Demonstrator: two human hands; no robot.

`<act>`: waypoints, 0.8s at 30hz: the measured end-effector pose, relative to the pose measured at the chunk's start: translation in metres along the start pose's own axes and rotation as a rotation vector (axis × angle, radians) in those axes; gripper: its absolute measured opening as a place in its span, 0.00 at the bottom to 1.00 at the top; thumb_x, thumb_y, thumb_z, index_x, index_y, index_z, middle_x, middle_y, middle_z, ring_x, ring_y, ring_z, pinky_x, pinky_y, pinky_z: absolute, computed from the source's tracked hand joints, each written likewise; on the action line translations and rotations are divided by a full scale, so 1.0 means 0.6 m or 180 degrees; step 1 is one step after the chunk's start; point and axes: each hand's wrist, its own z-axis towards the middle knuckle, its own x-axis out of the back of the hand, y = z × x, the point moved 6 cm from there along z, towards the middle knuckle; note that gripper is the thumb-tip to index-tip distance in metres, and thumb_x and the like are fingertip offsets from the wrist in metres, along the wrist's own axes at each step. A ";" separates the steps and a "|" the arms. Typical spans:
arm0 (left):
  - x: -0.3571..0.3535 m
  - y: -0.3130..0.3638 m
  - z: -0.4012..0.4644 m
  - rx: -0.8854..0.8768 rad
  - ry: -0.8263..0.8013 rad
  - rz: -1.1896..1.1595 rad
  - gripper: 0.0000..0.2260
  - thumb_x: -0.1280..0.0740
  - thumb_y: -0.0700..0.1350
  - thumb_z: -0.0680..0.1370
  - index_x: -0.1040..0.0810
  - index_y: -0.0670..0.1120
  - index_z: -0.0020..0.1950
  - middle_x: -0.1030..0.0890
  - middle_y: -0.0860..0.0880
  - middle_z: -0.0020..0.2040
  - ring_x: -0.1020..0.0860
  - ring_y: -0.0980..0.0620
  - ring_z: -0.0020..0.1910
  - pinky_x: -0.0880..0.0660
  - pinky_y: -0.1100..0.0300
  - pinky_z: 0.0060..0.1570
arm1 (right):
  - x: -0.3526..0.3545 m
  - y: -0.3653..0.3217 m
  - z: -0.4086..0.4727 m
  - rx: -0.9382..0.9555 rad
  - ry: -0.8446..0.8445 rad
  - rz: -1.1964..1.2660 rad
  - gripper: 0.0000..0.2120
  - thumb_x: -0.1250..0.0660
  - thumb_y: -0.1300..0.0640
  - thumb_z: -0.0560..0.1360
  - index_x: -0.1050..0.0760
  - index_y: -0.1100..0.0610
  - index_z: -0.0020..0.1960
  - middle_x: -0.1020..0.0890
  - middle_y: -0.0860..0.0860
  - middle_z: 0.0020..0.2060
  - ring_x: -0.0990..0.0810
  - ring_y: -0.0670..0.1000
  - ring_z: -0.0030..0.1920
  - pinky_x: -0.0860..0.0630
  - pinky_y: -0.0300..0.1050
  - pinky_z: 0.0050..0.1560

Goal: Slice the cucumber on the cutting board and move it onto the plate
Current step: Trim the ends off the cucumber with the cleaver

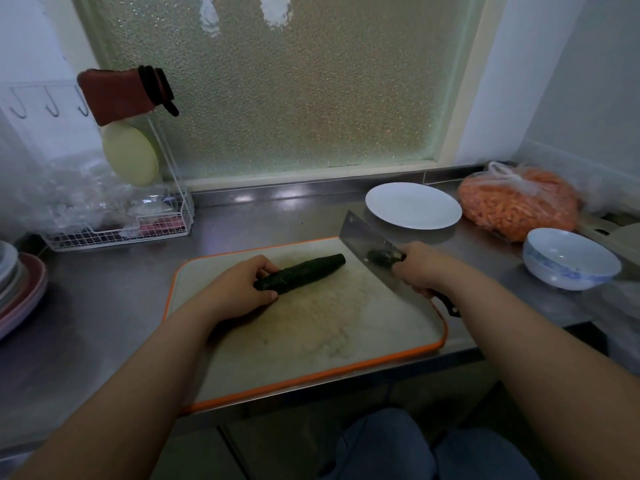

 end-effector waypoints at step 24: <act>0.011 0.005 0.010 -0.0561 -0.0031 0.0996 0.20 0.29 0.43 0.70 0.25 0.61 0.57 0.23 0.55 0.57 0.29 0.47 0.57 0.31 0.50 0.58 | -0.005 -0.049 -0.018 0.0670 0.0292 0.0289 0.12 0.39 0.55 0.79 0.29 0.55 0.37 0.26 0.54 0.31 0.27 0.53 0.29 0.31 0.43 0.30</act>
